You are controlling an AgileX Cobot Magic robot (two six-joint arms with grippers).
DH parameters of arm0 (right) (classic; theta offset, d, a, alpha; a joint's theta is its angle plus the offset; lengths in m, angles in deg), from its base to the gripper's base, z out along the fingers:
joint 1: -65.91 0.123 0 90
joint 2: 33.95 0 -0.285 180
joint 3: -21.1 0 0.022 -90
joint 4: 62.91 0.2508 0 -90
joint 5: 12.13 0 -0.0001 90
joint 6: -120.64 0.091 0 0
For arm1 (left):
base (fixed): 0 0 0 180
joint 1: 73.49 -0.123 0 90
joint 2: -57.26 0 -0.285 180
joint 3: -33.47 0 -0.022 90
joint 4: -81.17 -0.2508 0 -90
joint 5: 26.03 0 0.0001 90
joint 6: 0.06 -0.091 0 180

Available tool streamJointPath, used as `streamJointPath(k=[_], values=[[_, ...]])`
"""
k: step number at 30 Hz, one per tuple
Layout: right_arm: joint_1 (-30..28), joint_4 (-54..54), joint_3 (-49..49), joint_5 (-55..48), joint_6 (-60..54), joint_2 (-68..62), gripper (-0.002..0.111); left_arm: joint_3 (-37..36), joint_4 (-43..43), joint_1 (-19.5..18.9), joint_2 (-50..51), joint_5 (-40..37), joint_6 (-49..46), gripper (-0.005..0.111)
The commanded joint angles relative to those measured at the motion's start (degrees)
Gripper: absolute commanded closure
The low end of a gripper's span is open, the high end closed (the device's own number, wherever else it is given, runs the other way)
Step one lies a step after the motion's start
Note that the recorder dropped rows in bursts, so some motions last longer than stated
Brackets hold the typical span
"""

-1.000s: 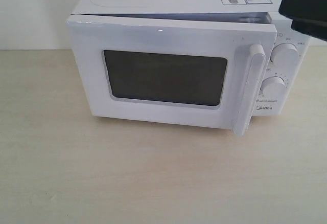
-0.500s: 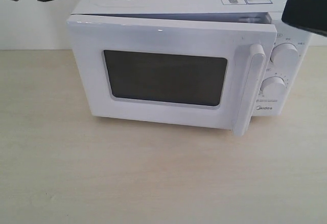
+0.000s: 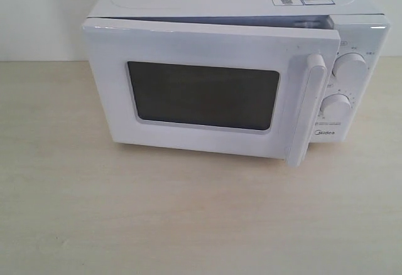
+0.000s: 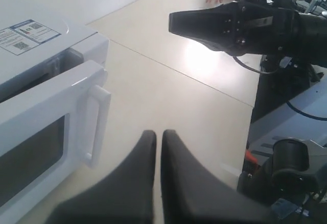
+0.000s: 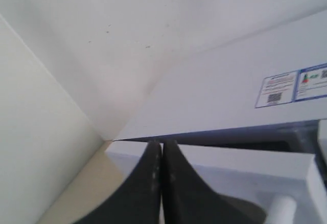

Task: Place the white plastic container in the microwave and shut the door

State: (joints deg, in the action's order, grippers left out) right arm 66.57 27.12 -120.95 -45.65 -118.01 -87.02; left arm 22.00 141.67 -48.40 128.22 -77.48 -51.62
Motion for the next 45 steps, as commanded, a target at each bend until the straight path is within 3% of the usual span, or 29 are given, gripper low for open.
streamJointPath(k=[1, 10, 20, 23, 25, 30, 41, 45], values=[[2.85, 1.22, -0.45, 9.09, -8.52, -0.11, 0.108, 0.34, -0.14, 0.29, -0.37, 1.13, 0.73, 0.102], [18.77, 0.64, -1.99, 23.04, -13.84, -2.73, 0.108, 0.12, -0.35, 0.29, -0.37, 3.11, 0.83, 0.102], [47.66, -0.84, -1.99, 57.82, -13.84, -10.75, 0.108, 0.12, -0.35, 0.29, -0.41, 1.73, 2.55, 0.102], [55.92, -1.11, -1.99, 73.19, -10.17, -12.85, 0.108, 0.12, -1.09, 0.29, -0.41, 1.65, 2.70, 0.102], [59.83, -3.31, -1.99, 76.66, -7.13, -14.79, 0.108, 0.12, -2.11, 0.29, -0.41, 1.76, 2.70, 0.102], [62.29, -10.44, -1.99, 77.85, -6.34, -22.40, 0.108, 0.12, -2.48, 0.29, -0.41, 1.75, 3.75, 0.102], [62.00, -16.66, -1.99, 96.38, 10.38, -39.48, 0.108, 0.12, -2.48, 0.29, -0.41, 0.85, 4.46, 0.102], [58.97, -17.56, -1.99, 93.84, 13.04, -42.06, 0.108, 0.12, -3.00, 0.29, -0.41, 0.53, 4.46, 0.102]])
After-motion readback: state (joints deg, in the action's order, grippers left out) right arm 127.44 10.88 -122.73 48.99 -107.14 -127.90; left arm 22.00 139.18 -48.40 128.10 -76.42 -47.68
